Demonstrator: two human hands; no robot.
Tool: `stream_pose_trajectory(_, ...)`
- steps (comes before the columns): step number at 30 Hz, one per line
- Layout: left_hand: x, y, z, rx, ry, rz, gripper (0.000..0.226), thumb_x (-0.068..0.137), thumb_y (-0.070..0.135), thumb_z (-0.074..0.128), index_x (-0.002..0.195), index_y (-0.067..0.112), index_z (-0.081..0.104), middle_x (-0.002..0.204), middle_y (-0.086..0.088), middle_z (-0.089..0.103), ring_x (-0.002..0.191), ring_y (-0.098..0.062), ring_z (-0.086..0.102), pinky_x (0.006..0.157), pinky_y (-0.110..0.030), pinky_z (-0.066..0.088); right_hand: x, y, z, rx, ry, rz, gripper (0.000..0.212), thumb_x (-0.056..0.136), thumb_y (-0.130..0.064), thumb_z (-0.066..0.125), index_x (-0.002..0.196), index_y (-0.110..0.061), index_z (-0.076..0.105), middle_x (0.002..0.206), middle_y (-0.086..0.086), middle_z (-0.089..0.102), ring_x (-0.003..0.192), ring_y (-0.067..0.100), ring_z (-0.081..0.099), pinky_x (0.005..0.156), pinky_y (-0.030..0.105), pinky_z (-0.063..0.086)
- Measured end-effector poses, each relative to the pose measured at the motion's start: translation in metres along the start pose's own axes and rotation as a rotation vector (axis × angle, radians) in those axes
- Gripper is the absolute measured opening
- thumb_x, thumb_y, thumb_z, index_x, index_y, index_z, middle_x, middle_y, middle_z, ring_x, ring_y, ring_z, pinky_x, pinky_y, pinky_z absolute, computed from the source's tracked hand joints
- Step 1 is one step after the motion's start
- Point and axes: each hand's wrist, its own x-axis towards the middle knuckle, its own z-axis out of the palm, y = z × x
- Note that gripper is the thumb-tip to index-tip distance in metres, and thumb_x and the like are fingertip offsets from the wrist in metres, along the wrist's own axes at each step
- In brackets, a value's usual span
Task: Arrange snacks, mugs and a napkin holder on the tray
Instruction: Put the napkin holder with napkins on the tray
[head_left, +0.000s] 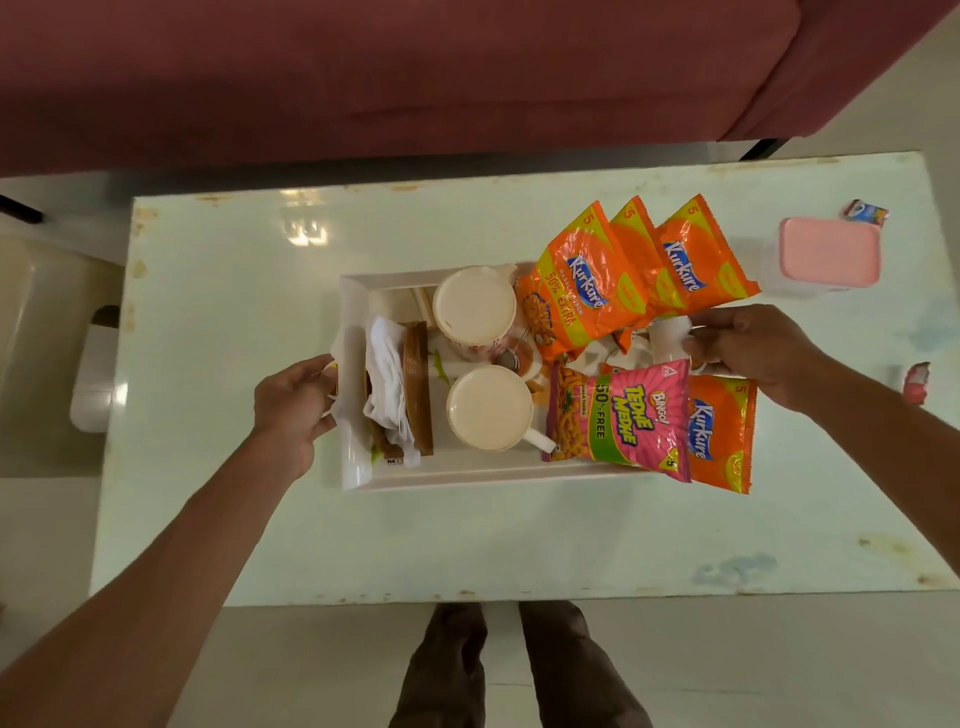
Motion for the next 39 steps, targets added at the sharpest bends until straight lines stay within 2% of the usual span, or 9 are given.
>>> stream_pose_trajectory(8,0.015,-0.006,-0.002,0.029,0.017,-0.018,0.019,0.096,0.01,0.065,0.112,0.02,0.069,0.082,-0.001,0.066,0.072,-0.014,0.062,0.068,-0.029,0.055,0.01,0.002,0.011,-0.001,-0.039,0.016,0.035,0.09,-0.011,0.069,0.125,-0.011,0.064,0.121,0.007,0.066,0.107,0.032,0.064,0.094,0.05,0.054)
stream_pose_trajectory(12,0.021,-0.005,-0.001,0.037,0.005,-0.021,0.019,0.096,0.013,0.066,0.114,0.02,0.069,0.083,-0.001,0.066,0.075,-0.015,0.062,0.081,-0.035,0.056,0.013,0.01,0.013,0.011,-0.053,0.021,0.035,0.09,-0.011,0.069,0.125,-0.011,0.064,0.122,0.007,0.066,0.107,0.032,0.065,0.095,0.051,0.054)
stream_pose_trajectory(21,0.03,-0.008,0.0,0.074,-0.024,-0.041,0.018,0.096,0.013,0.065,0.112,0.021,0.069,0.083,-0.004,0.064,0.074,-0.017,0.06,0.087,-0.04,0.056,0.02,0.023,0.017,0.04,-0.051,0.045,0.03,0.09,-0.012,0.069,0.119,-0.012,0.064,0.124,0.009,0.065,0.109,0.035,0.064,0.096,0.056,0.052)
stream_pose_trajectory(25,0.032,-0.01,-0.002,0.085,-0.027,-0.046,0.014,0.096,0.013,0.065,0.103,0.024,0.069,0.084,-0.004,0.064,0.077,-0.019,0.06,0.089,-0.041,0.056,0.021,0.025,0.018,0.041,-0.063,0.053,0.028,0.089,-0.012,0.07,0.117,-0.014,0.065,0.121,0.007,0.066,0.106,0.033,0.065,0.095,0.054,0.053)
stream_pose_trajectory(29,0.029,-0.012,-0.005,0.123,-0.065,-0.012,0.024,0.098,0.019,0.062,0.121,0.021,0.068,0.098,-0.005,0.065,0.088,-0.02,0.061,0.094,-0.043,0.056,0.013,0.023,0.01,0.074,-0.033,0.03,0.023,0.087,-0.014,0.072,0.109,-0.011,0.067,0.115,0.012,0.069,0.102,0.033,0.067,0.093,0.049,0.054)
stream_pose_trajectory(32,0.02,-0.011,-0.008,0.107,-0.039,0.042,0.028,0.098,0.021,0.059,0.125,0.026,0.065,0.113,-0.008,0.068,0.1,-0.022,0.064,0.101,-0.046,0.053,-0.001,0.023,-0.007,0.1,0.062,0.011,0.017,0.09,-0.008,0.067,0.107,-0.006,0.069,0.111,0.02,0.071,0.098,0.033,0.069,0.088,0.041,0.055)
stream_pose_trajectory(35,0.008,-0.005,-0.015,0.15,0.103,0.194,0.027,0.097,0.024,0.059,0.122,0.028,0.067,0.13,-0.008,0.067,0.121,-0.033,0.062,0.103,-0.046,0.049,-0.016,0.025,-0.027,0.025,0.215,0.017,0.013,0.088,-0.01,0.067,0.093,-0.021,0.073,0.103,0.009,0.075,0.096,0.025,0.072,0.085,0.038,0.058)
stream_pose_trajectory(38,-0.026,0.004,-0.021,0.125,0.172,0.395,0.027,0.097,0.023,0.058,0.121,0.026,0.067,0.131,0.005,0.066,0.122,-0.02,0.062,0.098,-0.039,0.05,-0.03,0.024,-0.049,-0.095,0.349,-0.036,0.013,0.087,-0.018,0.068,0.095,-0.026,0.074,0.102,-0.002,0.075,0.094,0.019,0.071,0.09,0.037,0.057)
stream_pose_trajectory(39,-0.042,0.008,-0.02,0.117,0.17,0.463,0.026,0.097,0.023,0.057,0.121,0.027,0.067,0.131,0.008,0.065,0.121,-0.012,0.062,0.097,-0.032,0.051,-0.031,0.023,-0.057,-0.158,0.387,-0.065,0.015,0.086,-0.021,0.068,0.099,-0.025,0.074,0.103,-0.005,0.075,0.095,0.017,0.07,0.092,0.034,0.055)
